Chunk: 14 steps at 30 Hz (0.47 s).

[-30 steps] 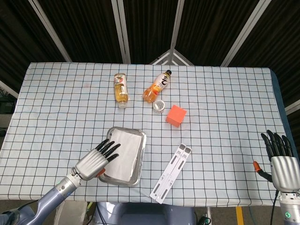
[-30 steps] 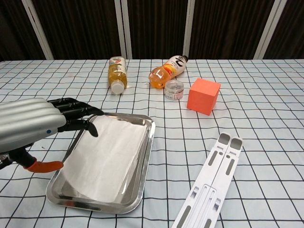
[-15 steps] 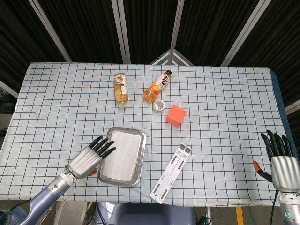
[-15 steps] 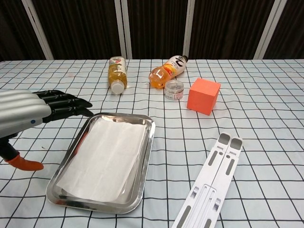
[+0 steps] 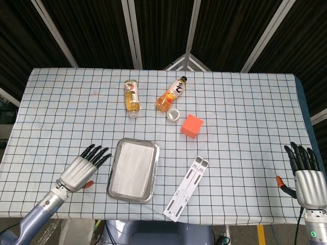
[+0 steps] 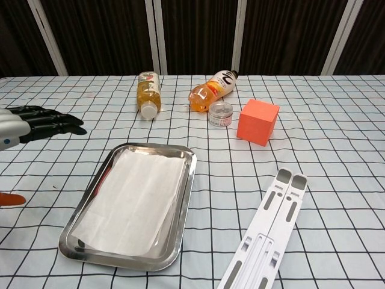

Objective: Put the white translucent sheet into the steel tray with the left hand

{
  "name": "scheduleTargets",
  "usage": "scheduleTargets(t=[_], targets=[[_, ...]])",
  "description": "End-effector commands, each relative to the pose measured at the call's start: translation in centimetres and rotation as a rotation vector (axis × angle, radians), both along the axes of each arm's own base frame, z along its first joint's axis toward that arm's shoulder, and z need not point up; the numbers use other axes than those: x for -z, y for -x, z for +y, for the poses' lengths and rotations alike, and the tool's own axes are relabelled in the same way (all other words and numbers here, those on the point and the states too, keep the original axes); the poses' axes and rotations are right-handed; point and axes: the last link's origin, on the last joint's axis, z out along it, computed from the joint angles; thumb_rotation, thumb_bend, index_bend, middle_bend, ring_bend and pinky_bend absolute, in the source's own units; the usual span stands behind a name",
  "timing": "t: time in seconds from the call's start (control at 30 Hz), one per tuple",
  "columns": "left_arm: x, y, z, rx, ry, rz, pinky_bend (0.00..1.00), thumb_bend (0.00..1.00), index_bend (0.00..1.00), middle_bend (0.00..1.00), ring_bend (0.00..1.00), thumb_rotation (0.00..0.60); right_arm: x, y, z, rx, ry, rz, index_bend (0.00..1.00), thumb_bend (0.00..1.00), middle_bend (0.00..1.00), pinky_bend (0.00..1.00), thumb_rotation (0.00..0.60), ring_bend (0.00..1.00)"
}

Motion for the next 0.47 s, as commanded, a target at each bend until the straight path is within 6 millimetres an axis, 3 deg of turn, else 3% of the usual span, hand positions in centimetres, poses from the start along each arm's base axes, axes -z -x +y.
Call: scheduleTargets(t=[0.03,0.23,0.47], targets=[[-2.6,1.7,-1.2,-0.067,-0.121,-0.032,0.00,0.14,0.00,0.00,0.00,0.600,0.0,0.0,0.0,0.000,0.000,0.003,0.00,0.33,0.00,0.00,0.600,0.00],[-6.1,4.7,-4.4,-0.181,-0.293,-0.068,0.00,0.07,0.00,0.00,0.00,0.600,0.0,-0.1,0.0,-0.009,0.001,0.012,0.00,0.33,0.00,0.00,0.600,0.00],[-8.7,6.3,-7.4,-0.250,-0.443,-0.114,0.00,0.06,0.00,0.00,0.00,0.600,0.2,-0.1,0.0,-0.013,-0.001,0.026,0.00,0.33,0.00,0.00,0.600,0.00]])
